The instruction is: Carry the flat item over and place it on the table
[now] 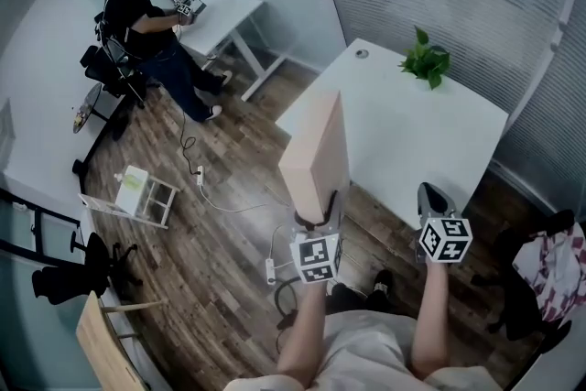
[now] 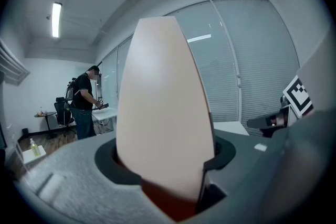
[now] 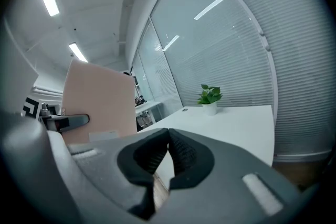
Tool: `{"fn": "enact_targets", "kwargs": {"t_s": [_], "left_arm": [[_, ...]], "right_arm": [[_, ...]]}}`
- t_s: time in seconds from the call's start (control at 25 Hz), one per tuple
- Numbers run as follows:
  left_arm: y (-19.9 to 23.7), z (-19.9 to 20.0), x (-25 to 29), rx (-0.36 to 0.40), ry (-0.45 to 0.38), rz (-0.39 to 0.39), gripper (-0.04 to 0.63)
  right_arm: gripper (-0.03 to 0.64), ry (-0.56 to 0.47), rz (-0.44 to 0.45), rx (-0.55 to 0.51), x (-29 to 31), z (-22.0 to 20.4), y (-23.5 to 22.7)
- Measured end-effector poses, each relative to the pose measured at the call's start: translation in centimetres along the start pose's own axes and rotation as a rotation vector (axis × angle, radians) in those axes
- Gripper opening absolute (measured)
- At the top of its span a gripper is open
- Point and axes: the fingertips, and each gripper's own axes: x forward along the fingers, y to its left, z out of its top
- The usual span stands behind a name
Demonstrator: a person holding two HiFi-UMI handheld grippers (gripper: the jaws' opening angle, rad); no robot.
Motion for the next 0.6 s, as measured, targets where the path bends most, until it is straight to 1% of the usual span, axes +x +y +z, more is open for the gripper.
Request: {"fn": "enact_targets", "kwargs": {"t_s": [0.08, 0.2, 0.32, 0.48, 0.6], "left_arm": [[-0.3, -0.1, 0.2, 0.013, 0.006, -0.006, 0.291], [-1.2, 0.1, 0.7, 0.019, -0.011, -0.038, 0.291], [-2.0, -0.1, 1.7, 0.026, -0.018, -0.078, 0.291], [-3.2, -0.2, 4.0, -0.020, -0.006, -0.127, 0.291], [-4.1, -1.3, 6.1, -0.087, 0.006, -0.152, 0.291]], "right_arm": [[0.002, -0.002, -0.007, 0.021, -0.3, -0.4, -0.6], [0.002, -0.019, -0.033, 0.040, -0.7, -0.3, -1.7], [0.002, -0.035, -0.082, 0.047, -1.1, -0.4, -3.0], [0.002, -0.064, -0.131, 0.026, -0.9, 1.8, -4.4], [0.002, -0.079, -0.147, 0.002, -0.4, 3.6, -5.4]]}}
